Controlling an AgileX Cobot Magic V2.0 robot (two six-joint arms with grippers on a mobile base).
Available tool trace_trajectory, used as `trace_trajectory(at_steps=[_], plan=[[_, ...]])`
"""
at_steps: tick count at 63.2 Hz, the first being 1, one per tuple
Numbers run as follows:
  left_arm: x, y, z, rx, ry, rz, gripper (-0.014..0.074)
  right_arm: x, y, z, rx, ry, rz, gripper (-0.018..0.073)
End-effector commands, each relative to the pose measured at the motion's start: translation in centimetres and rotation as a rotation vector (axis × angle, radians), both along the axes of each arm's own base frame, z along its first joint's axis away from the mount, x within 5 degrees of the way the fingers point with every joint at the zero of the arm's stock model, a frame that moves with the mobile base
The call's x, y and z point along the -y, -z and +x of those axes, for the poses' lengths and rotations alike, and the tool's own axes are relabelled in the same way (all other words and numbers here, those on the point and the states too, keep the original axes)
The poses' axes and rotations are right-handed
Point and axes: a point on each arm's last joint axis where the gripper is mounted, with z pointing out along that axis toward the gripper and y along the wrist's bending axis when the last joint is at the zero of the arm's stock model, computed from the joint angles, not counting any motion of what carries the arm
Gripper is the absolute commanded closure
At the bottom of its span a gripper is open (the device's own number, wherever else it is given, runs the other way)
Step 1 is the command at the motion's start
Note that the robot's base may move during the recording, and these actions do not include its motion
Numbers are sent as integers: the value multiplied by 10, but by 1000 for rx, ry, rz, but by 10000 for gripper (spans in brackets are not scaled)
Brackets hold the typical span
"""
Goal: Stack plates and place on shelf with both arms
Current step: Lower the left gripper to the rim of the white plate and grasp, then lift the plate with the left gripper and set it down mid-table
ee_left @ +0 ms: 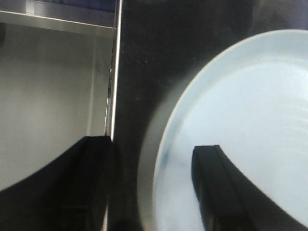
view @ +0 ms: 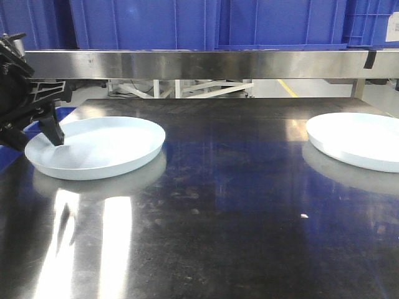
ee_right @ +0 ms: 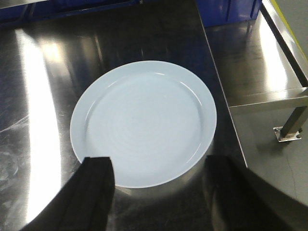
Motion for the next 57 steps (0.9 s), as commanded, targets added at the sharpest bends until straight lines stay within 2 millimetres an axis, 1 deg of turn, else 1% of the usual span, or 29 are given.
trace_trajectory(at_steps=[1,7,11,13,15,16,19,21,22,26,28,33,40,48,57], plan=[[3,-23,4,86,-4,-18,160,1,-18,4,101,1,-9,43],[3,-23,4,86,-5,-19,167,1,-18,4,100,1,-9,43],[3,-23,4,87,-6,-19,213,1,-18,4,100,1,-9,43],[3,-23,4,87,-6,-19,251,1,-18,4,100,1,-9,43],[3,-23,4,89,-6,-19,311,1,-18,4,100,1,-9,43],[3,-23,4,89,-6,-19,325,1,-18,4,100,1,-9,43],[3,-23,4,89,-6,-19,445,1,-18,4,100,1,-9,43],[3,-23,5,91,-7,-19,509,1,-18,4,100,1,-9,43],[3,-23,5,93,-7,-19,526,1,-18,4,100,1,-9,43],[3,-26,5,103,-10,-22,493,1,-18,4,100,1,-9,43],[3,-26,5,106,-11,-24,500,1,-18,4,100,1,-9,43],[3,-36,7,129,-10,-31,510,1,-18,4,101,1,-9,43],[5,-58,10,178,-10,-54,510,1,-18,4,101,1,-9,43],[8,-92,13,244,-13,-106,510,1,-18,4,101,1,-9,43],[15,-117,17,270,10,-149,510,1,-18,4,101,1,-9,43]])
